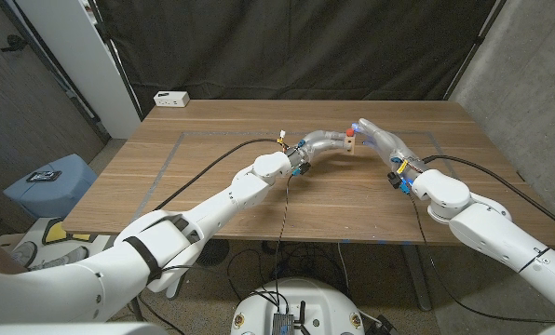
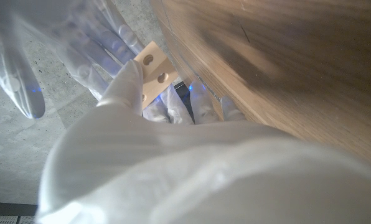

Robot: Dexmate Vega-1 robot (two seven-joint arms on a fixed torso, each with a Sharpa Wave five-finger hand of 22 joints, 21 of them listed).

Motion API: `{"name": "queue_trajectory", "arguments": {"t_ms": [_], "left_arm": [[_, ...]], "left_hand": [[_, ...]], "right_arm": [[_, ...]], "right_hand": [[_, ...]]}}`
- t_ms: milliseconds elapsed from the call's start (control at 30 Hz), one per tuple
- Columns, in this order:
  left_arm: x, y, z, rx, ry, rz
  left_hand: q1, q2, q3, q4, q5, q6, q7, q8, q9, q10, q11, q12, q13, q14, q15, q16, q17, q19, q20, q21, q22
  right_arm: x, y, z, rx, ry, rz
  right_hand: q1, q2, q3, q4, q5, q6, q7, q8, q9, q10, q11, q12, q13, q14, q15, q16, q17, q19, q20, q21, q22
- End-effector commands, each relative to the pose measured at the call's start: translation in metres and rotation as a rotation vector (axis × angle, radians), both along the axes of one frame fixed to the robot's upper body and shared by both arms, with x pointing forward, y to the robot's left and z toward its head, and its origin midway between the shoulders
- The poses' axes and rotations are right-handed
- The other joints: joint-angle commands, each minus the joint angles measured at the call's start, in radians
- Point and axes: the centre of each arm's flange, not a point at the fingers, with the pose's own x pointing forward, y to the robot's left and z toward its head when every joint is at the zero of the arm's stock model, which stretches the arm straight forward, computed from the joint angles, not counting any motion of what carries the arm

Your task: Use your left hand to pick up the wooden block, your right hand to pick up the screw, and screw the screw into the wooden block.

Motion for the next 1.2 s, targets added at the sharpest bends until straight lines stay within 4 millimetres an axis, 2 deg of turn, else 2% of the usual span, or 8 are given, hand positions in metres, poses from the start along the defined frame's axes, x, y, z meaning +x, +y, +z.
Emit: {"name": "queue_trajectory", "arguments": {"t_ms": [33,1200], "left_arm": [[-0.0002,-0.0004,-0.0017,-0.002,0.006,-0.001],[-0.0034,0.0001,-0.0020,-0.001,-0.004,-0.003]], "left_hand": [[-0.019,0.029,0.084,0.080,0.008,0.040,0.031,0.008,0.001,0.007,-0.002,0.015,0.027,0.012,-0.026,0.007,0.003,0.011,-0.001,0.003,0.002],[-0.019,0.029,0.084,0.079,0.008,0.041,0.031,0.009,0.001,0.008,-0.002,0.015,0.026,0.011,-0.025,0.006,0.003,0.011,-0.003,0.003,0.002]], "right_arm": [[0.0020,0.0055,0.0020,-0.007,-0.003,0.021],[0.0006,0.0010,0.0030,0.013,-0.016,0.005]], "right_hand": [[-0.008,-0.003,0.005,0.005,0.008,0.006,-0.004,0.007,0.001,-0.032,0.004,0.004,0.003,-0.074,0.002,0.001,0.006,-0.008,0.006,0.001,0.002],[-0.012,-0.003,0.008,0.005,0.010,0.005,-0.004,0.007,0.001,-0.034,0.007,0.006,0.003,-0.074,-0.006,0.003,0.005,-0.007,0.007,0.003,0.002]]}}
